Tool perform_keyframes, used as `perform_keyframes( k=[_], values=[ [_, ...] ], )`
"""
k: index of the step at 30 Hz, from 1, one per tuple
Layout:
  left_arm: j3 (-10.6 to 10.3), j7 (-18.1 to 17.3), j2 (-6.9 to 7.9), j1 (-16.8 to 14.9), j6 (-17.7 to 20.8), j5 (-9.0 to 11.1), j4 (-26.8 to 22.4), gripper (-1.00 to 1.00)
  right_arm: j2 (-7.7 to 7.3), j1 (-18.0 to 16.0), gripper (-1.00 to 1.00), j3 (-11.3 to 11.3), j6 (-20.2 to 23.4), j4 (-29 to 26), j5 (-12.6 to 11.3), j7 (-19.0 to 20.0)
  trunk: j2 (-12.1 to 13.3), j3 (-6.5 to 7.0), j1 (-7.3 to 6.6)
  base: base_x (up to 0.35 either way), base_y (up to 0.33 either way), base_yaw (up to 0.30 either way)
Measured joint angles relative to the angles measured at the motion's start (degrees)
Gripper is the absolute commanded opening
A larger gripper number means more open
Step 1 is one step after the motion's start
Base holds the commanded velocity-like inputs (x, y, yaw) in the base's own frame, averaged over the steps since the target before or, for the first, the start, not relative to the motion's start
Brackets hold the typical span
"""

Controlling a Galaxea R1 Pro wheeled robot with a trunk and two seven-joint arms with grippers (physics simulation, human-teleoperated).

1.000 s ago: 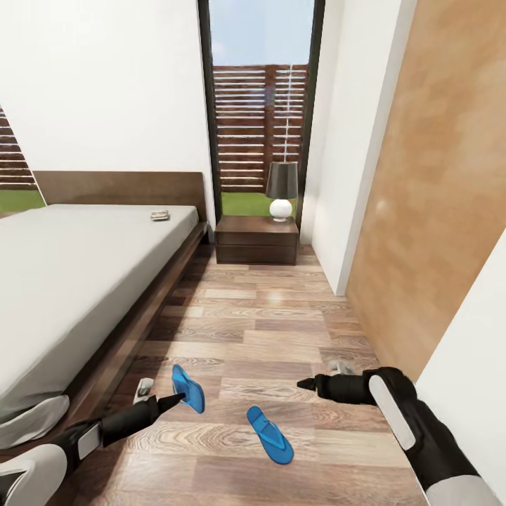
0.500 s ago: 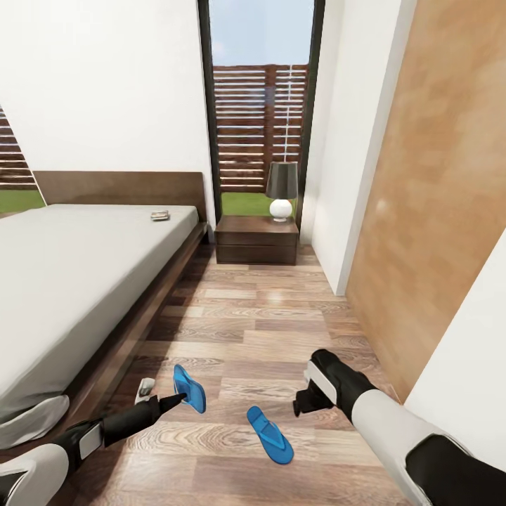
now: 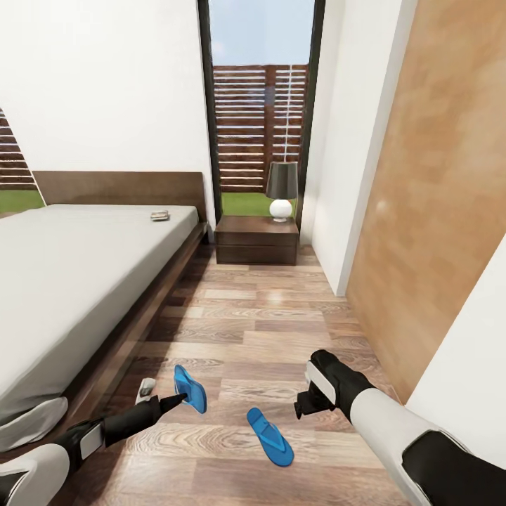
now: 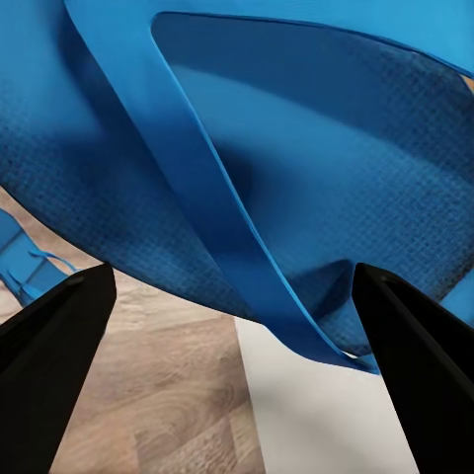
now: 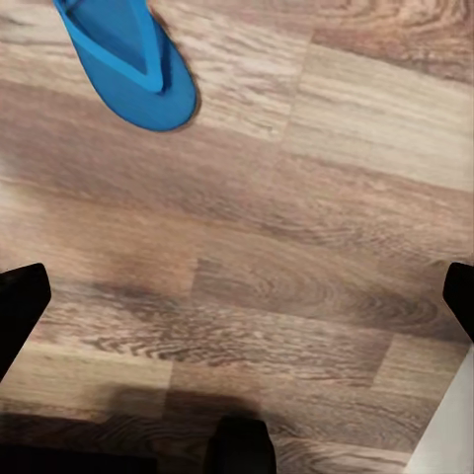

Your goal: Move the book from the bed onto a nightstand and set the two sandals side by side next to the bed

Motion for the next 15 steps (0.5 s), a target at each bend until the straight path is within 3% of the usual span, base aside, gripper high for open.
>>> perform_keyframes(
  k=[15],
  values=[
    [0.0, 0.0, 0.0, 0.1, 0.0, 0.0, 0.0, -1.0, -0.02, 0.0, 1.0, -0.2, 0.0, 0.4, 0.4, -0.3, 0.0, 0.0, -0.01, 0.159, 0.0, 0.0]
  ],
)
